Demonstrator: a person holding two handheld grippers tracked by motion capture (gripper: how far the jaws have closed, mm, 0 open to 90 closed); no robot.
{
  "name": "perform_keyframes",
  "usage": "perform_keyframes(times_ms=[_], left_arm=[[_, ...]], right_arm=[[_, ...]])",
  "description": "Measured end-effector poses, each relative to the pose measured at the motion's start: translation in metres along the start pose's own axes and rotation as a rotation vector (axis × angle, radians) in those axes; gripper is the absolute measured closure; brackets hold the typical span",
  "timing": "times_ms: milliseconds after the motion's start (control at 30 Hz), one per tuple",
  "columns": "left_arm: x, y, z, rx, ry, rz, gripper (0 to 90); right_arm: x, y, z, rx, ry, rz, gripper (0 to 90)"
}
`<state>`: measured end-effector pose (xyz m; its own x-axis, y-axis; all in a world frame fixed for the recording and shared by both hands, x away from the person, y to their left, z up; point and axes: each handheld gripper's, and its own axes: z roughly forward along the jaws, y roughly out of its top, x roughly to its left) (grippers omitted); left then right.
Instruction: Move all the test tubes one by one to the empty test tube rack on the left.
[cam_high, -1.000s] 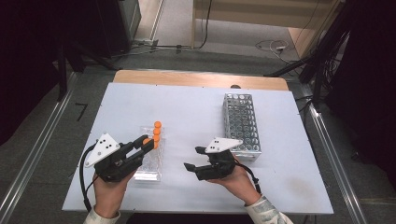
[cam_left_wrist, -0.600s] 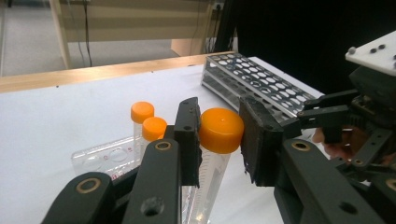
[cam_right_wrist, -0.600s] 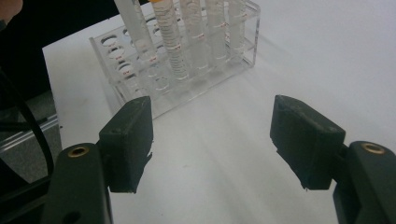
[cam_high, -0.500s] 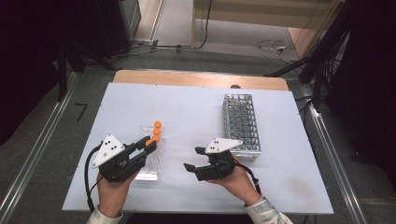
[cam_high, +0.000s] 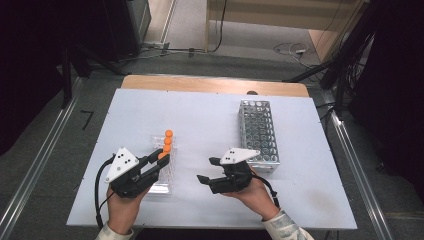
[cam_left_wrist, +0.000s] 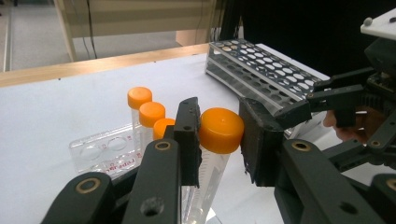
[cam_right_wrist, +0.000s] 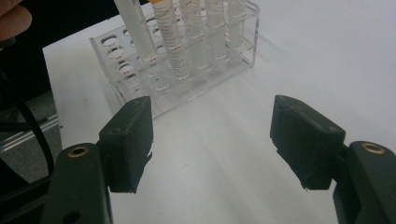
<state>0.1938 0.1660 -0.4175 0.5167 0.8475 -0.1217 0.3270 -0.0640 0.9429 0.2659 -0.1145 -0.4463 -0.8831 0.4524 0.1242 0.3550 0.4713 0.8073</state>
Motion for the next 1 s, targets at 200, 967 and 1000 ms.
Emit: perform_keyframes(times_ms=[200,967,1000], left_arm=[[0.0,-0.002,0.0,0.012,0.005,0.005,69.9],[0.0,-0.011,0.002,0.041,0.014,0.007,69.8],[0.0,-0.011,0.002,0.04,0.015,0.007,69.8]], right_arm=[[0.0,0.0,0.0,0.001,0.002,0.001,28.6],[0.001,-0.001,0.001,0.005,0.003,0.004,28.6],[0.001,-0.001,0.002,0.005,0.004,0.004,28.6]])
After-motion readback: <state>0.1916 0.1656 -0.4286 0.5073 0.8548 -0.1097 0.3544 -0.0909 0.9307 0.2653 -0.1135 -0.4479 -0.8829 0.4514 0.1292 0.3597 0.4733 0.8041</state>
